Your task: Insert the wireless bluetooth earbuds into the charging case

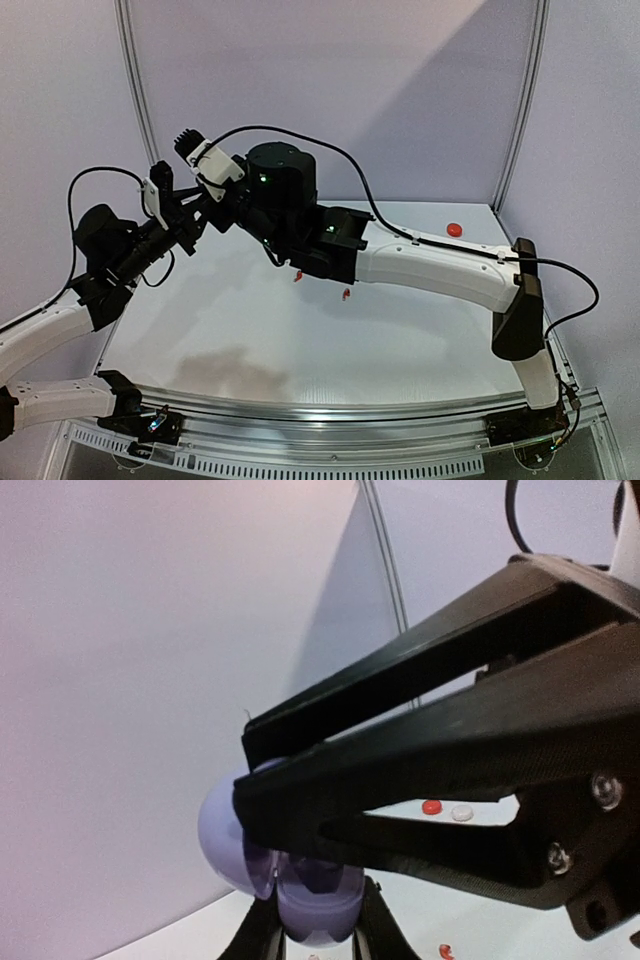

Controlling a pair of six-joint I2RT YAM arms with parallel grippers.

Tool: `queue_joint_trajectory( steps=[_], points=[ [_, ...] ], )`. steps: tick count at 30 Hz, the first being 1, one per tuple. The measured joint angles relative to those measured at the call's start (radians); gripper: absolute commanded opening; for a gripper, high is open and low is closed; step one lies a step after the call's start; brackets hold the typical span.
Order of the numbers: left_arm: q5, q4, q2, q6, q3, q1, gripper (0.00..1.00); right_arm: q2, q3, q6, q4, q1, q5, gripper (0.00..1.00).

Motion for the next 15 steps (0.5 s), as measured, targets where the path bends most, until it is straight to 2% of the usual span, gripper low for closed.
queue_joint_trajectory(
  steps=[9,15],
  points=[
    [0.23,0.017,0.0,-0.051,-0.005,0.013,0.0,-0.081,-0.018,0.069,-0.056,0.0,-0.212,0.0],
    [0.321,0.05,0.0,-0.048,-0.006,0.018,0.0,-0.196,-0.027,0.129,-0.127,0.0,-0.332,0.0]
  ],
)
